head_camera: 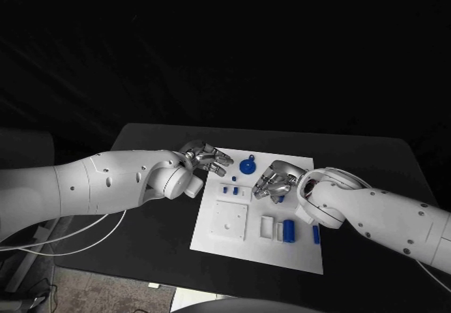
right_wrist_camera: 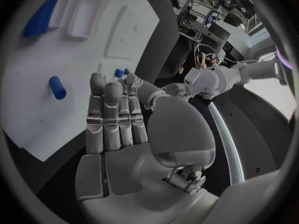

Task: Assemble the parts on the task board

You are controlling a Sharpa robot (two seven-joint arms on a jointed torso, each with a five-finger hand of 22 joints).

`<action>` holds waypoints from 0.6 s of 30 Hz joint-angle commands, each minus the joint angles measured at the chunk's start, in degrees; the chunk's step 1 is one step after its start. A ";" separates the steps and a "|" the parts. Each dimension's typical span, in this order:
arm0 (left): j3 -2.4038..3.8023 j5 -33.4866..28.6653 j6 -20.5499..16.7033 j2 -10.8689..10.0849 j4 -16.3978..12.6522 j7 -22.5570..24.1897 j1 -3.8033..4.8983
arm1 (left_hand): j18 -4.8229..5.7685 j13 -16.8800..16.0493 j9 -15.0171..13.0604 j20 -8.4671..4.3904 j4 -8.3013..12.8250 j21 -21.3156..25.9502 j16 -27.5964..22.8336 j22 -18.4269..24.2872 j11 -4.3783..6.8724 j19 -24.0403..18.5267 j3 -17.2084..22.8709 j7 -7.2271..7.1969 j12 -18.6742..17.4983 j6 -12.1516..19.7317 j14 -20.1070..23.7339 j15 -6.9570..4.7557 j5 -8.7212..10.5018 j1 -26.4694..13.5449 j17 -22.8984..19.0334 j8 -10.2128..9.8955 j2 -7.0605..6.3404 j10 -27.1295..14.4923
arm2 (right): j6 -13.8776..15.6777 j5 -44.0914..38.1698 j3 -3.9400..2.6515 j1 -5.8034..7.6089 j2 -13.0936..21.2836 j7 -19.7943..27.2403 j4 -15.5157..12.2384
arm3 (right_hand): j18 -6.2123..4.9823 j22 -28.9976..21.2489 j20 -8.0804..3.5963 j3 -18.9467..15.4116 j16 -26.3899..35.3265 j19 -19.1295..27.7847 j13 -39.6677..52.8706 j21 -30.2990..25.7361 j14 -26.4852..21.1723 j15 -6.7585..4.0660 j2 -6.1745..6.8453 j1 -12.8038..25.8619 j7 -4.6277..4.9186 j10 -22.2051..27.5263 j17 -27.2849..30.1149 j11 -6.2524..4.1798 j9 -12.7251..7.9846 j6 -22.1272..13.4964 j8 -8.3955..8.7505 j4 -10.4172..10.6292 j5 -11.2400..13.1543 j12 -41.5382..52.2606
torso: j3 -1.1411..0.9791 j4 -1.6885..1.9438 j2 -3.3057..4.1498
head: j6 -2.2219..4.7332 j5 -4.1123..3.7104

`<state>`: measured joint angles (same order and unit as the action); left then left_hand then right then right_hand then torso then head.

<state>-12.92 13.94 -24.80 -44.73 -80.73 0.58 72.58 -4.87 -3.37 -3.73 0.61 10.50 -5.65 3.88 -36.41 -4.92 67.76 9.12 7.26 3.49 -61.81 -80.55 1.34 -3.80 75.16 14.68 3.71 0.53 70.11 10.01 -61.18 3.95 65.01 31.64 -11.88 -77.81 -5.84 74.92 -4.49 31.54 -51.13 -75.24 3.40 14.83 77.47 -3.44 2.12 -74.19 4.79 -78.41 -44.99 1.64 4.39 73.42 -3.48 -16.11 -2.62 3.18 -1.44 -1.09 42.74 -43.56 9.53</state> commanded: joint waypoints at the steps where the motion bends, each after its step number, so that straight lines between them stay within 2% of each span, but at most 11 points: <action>1: 0.07 -1.02 -0.27 0.15 0.21 1.70 0.06 | 0.69 0.05 0.06 -0.03 -0.01 -0.39 -0.22 -0.06 0.01 -0.28 0.23 0.08 -0.17 0.40 -0.06 0.29 -0.30 0.08 0.04 -0.03 0.05 -0.29 | -6.45 12.21 -0.02 0.03 -0.39 -6.37 0.05 | -0.83 0.90 -0.13 0.37 0.42 -0.23 0.06 -0.40 -0.05 0.17 -0.23 0.17 -0.09 0.46 -0.05 -0.06 0.06 -0.44 -0.22 -0.13 -0.13 0.31 | 0.31 0.00 -0.40 | -0.48 0.99; 4: 0.07 -1.39 -0.53 0.24 0.62 2.09 0.06 | 0.69 0.05 0.06 -0.03 -0.01 -0.39 -0.22 -0.06 0.01 -0.28 0.23 0.08 -0.17 0.40 -0.06 0.29 -0.30 0.08 0.04 -0.03 0.05 -0.29 | -7.89 16.61 -0.02 0.04 -1.10 -9.94 0.57 | -0.83 0.89 -0.12 0.42 0.50 -0.25 0.05 -0.47 -0.02 0.17 -0.29 0.20 -0.08 0.52 -0.01 -0.04 0.08 -0.54 -0.20 -0.14 -0.13 0.30 | 0.46 -0.07 -0.63 | -0.96 1.99; 10: 0.07 -1.69 -0.74 0.36 1.04 2.38 0.06 | 0.69 0.05 0.06 -0.03 -0.01 -0.39 -0.22 -0.06 0.01 -0.28 0.23 0.08 -0.17 0.40 -0.06 0.29 -0.30 0.08 0.04 -0.03 0.05 -0.29 | -8.88 21.85 0.00 0.05 -2.28 -13.79 1.70 | -0.81 0.91 -0.09 0.37 0.69 -0.21 0.09 -0.64 0.03 0.21 -0.49 0.22 -0.04 0.60 0.09 -0.03 0.18 -0.71 -0.21 -0.15 -0.13 0.33 | 0.68 -0.09 -0.86 | -1.85 3.66; 12: 0.07 -1.74 -0.76 0.40 1.12 2.41 0.06 | 0.69 0.05 0.06 -0.03 -0.01 -0.39 -0.22 -0.06 0.01 -0.28 0.23 0.08 -0.17 0.40 -0.06 0.29 -0.30 0.08 0.04 -0.03 0.05 -0.29 | -9.01 23.47 0.04 0.06 -2.75 -14.90 2.28 | -0.81 0.93 -0.09 0.34 0.70 -0.18 0.10 -0.67 0.05 0.21 -0.53 0.19 -0.03 0.63 0.10 -0.01 0.22 -0.76 -0.22 -0.16 -0.13 0.32 | 0.68 -0.06 -0.85 | -2.09 4.37; 18: 0.07 -1.81 -0.79 0.47 1.19 2.46 0.06 | 0.69 0.05 0.06 -0.03 -0.01 -0.39 -0.22 -0.06 0.01 -0.28 0.23 0.08 -0.17 0.40 -0.06 0.29 -0.30 0.08 0.04 -0.03 0.05 -0.29 | -9.00 26.97 0.32 0.05 -4.34 -16.75 4.49 | -0.80 0.99 -0.08 0.31 0.76 -0.17 0.11 -0.71 0.06 0.23 -0.68 0.11 -0.01 0.71 0.14 0.02 0.32 -0.89 -0.22 -0.17 -0.13 0.32 | 0.65 0.03 -0.73 | -2.58 5.84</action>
<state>-12.90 12.65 -25.28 -44.39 -79.47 2.03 72.59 -4.88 -3.37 -3.73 0.61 10.50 -5.65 3.88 -36.41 -4.92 67.76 9.12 7.26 3.49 -61.81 -80.55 1.34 -3.80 75.16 14.68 3.71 0.53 70.11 2.89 -38.72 4.23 65.10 27.53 -25.67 -73.61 -6.02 74.91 -4.47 31.72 -50.65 -75.24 3.40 14.39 77.44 -3.42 2.20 -74.11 4.70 -77.99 -44.90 1.63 4.61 72.92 -3.47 -16.29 -2.61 3.30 -0.80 -1.13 41.95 -45.91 14.78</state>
